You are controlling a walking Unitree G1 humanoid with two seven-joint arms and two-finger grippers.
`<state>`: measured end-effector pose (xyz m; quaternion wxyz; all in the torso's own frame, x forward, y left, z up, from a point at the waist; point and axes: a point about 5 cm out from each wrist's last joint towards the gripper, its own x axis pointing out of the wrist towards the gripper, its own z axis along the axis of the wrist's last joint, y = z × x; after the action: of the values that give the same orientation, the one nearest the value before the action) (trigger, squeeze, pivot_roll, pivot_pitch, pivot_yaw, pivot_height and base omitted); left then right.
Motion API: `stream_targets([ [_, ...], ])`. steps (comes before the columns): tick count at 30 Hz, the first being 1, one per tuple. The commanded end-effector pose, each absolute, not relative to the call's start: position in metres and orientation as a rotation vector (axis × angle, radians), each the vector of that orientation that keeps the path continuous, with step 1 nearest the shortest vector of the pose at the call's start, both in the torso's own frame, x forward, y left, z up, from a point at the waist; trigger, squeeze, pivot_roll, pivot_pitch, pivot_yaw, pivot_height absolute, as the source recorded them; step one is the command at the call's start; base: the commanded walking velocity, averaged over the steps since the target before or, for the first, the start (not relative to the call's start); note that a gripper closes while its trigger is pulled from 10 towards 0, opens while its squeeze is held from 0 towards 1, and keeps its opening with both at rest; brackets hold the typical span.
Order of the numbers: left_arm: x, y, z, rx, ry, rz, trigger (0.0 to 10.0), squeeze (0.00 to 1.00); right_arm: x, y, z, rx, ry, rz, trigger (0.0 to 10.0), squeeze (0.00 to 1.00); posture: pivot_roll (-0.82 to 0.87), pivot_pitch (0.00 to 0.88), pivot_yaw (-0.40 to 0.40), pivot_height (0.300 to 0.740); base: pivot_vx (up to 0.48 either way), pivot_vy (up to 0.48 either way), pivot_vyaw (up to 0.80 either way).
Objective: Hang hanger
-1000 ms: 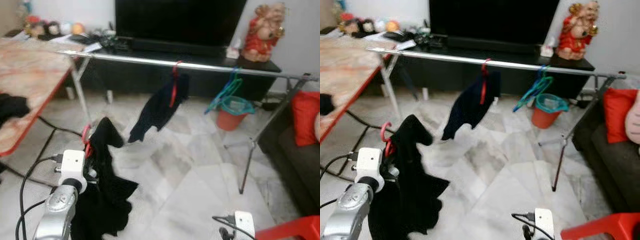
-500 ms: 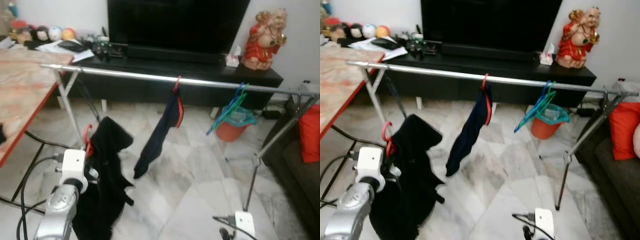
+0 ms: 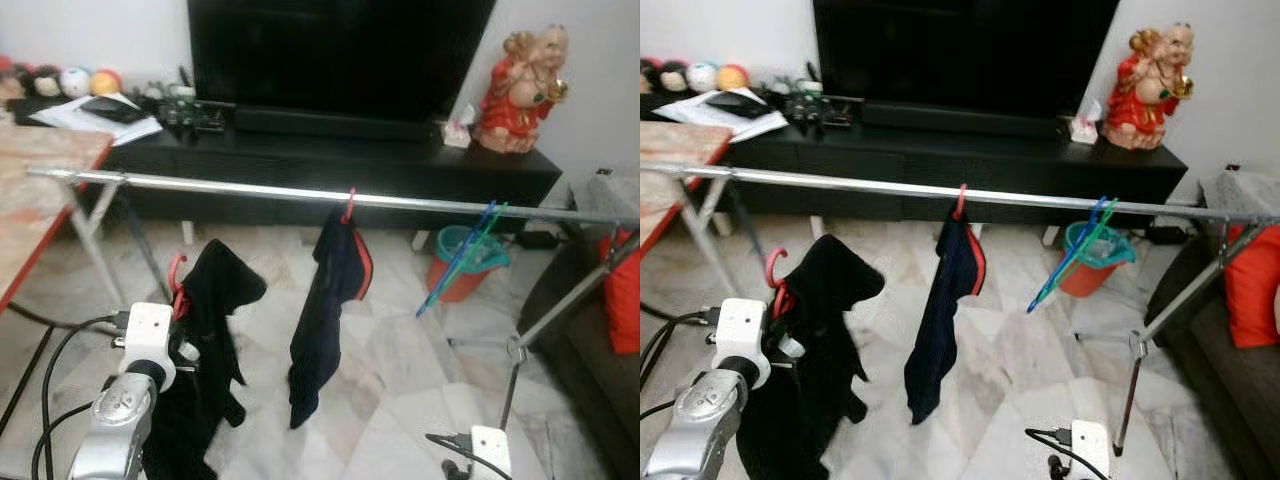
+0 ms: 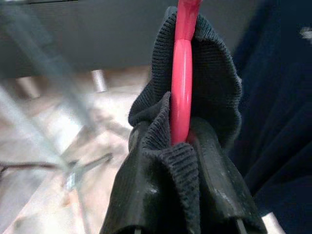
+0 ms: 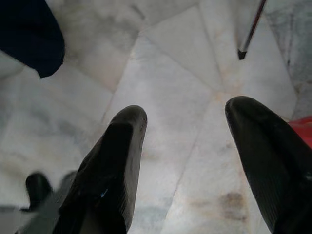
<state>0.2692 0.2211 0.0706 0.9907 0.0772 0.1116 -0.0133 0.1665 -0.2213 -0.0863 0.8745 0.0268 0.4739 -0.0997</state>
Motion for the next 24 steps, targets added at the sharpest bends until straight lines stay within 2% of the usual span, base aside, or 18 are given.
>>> stream_targets([
  [1, 0.276, 0.205, 0.08, 0.154, 0.188, -0.093, 10.0, 0.0, 0.166, -0.23, -0.085, 0.033, 0.991, -0.221, 10.0, 0.0, 0.08, 0.0, -0.117, 0.74, 0.0, 0.0, 0.0],
  [6, 0.276, 0.197, 0.08, 0.139, 0.217, -0.175, 10.0, 0.0, 0.166, -0.229, -0.085, 0.037, 1.002, -0.207, 10.0, 0.0, 0.08, 0.0, -0.115, 0.74, 0.0, 0.0, 0.0],
  [12, 0.282, 0.194, 0.086, 0.15, 0.213, -0.194, 10.0, 0.0, 0.166, -0.229, -0.085, 0.034, 1.002, -0.197, 10.0, 0.0, 0.08, 0.0, -0.116, 0.74, 0.0, 0.0, 0.0],
  [17, 0.293, 0.183, 0.097, 0.154, 0.199, -0.302, 10.0, 0.0, 0.166, -0.229, -0.085, 0.032, 1.003, -0.191, 10.0, 0.0, 0.08, 0.0, -0.116, 0.74, 0.0, 0.0, 0.0],
  [24, 0.325, 0.171, 0.111, 0.181, 0.189, -0.314, 10.0, 0.0, 0.167, -0.229, -0.084, 0.029, 1.005, -0.182, 10.0, 0.0, 0.08, 0.0, -0.122, 0.74, 0.0, 0.0, 0.0],
])
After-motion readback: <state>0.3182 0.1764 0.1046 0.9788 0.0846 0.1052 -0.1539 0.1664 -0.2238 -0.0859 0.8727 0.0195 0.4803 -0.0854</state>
